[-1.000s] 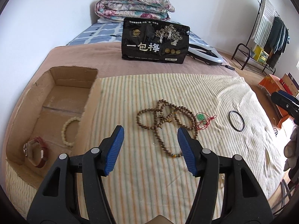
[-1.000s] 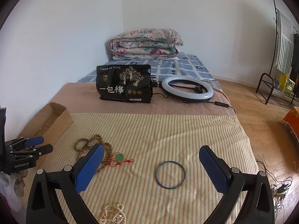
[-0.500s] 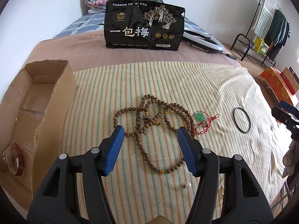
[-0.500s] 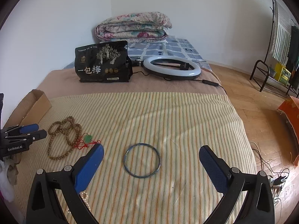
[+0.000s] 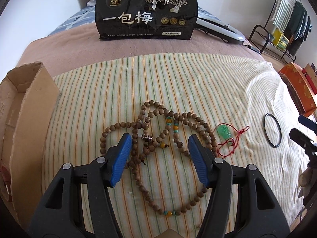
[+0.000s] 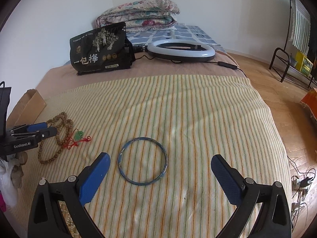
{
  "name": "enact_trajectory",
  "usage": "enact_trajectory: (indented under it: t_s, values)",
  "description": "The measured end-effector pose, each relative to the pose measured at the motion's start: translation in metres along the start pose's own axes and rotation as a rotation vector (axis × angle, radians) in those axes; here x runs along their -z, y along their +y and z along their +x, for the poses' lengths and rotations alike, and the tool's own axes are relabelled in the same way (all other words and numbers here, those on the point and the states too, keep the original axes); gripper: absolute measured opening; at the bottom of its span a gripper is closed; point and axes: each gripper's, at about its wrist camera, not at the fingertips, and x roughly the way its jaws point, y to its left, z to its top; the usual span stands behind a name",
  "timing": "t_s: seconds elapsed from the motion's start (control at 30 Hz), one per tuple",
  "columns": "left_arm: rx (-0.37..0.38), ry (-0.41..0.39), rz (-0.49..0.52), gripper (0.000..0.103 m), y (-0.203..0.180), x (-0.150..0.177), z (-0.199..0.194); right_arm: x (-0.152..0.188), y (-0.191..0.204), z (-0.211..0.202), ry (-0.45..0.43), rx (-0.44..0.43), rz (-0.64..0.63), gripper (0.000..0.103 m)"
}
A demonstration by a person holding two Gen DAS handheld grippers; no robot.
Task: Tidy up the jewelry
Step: 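Grasp the wooden bead necklace with the left tool while the right tool grasps the blue bangle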
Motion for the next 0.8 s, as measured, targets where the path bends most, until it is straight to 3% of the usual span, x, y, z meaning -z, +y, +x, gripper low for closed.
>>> enact_trajectory:
  t_s: [0.3, 0.6, 0.73, 0.8]
  values:
    - [-0.032, -0.003, 0.024, 0.059, -0.001, -0.002, 0.016, 0.004, 0.01, 0.028, 0.07, -0.042, -0.039, 0.103]
    - [-0.046, -0.029, 0.019, 0.036, 0.003, -0.002, 0.018, 0.007, 0.019, 0.053, 0.133, -0.027, -0.074, 0.103]
    - [-0.039, -0.033, 0.016, 0.017, 0.003, -0.001, 0.017, 0.006, 0.023, 0.059, 0.157, -0.004, -0.107, 0.103]
    - [-0.03, -0.031, 0.01, 0.014, 0.003, -0.002, 0.016, 0.006, 0.023, 0.06, 0.159, -0.004, -0.114, 0.103]
